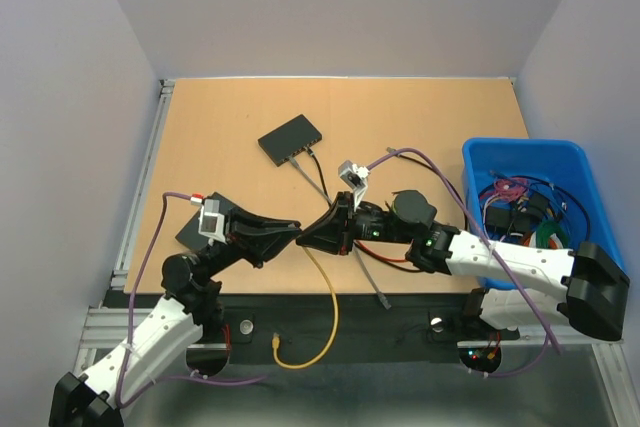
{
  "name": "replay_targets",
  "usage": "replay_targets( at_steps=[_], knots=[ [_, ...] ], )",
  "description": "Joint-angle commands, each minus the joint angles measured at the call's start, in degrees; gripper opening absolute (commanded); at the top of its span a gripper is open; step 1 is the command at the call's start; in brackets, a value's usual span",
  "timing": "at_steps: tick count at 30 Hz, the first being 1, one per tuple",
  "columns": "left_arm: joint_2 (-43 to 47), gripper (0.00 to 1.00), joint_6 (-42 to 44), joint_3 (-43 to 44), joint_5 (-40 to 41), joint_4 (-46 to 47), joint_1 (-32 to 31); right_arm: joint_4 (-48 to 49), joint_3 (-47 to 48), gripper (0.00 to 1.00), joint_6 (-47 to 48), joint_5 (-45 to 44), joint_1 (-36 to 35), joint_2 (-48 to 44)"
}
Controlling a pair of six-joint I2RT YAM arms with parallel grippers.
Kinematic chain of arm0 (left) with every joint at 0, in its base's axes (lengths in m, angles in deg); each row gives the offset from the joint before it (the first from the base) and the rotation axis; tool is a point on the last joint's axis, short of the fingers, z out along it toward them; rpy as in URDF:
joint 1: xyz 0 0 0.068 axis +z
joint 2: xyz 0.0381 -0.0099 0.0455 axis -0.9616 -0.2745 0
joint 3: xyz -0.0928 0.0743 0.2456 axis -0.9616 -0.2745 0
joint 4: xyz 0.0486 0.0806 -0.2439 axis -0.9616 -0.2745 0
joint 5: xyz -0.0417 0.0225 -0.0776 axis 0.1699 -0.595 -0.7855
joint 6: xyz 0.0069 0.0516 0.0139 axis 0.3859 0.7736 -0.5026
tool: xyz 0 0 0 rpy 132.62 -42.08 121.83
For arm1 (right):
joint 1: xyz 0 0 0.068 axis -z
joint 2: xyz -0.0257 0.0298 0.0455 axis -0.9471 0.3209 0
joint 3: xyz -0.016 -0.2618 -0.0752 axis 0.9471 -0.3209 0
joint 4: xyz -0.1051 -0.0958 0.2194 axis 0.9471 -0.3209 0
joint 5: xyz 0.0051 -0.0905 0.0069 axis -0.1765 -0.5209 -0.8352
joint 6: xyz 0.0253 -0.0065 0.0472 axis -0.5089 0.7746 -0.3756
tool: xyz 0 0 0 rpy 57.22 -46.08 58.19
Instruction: Insert the plug into the switch port
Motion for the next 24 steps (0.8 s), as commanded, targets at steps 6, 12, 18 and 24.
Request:
replay_targets(
  at_steps=[6, 12, 18, 24],
  knots=[
    [1.2, 0.0, 0.9, 0.3, 0.0, 1.0, 0.0, 4.3, 1.9, 0.0, 1.0, -4.1, 0.5, -3.0],
    [1.1, 0.0, 1.5, 1.2, 0.8, -1.9, -0.1, 3.9, 2.1, 0.35, 1.8, -7.2, 0.5, -2.9],
    [1.3, 0.0, 2.4, 2.6, 4.3, -5.8, 0.0, -2.8, 4.8, 0.74, 4.4, -9.8, 0.5, -2.6],
    [0.1, 0.0, 3.7, 7.2, 12.3, -19.4, 0.0, -15.3, 7.1, 0.76, 11.3, -20.1, 0.5, -5.3]
  ],
)
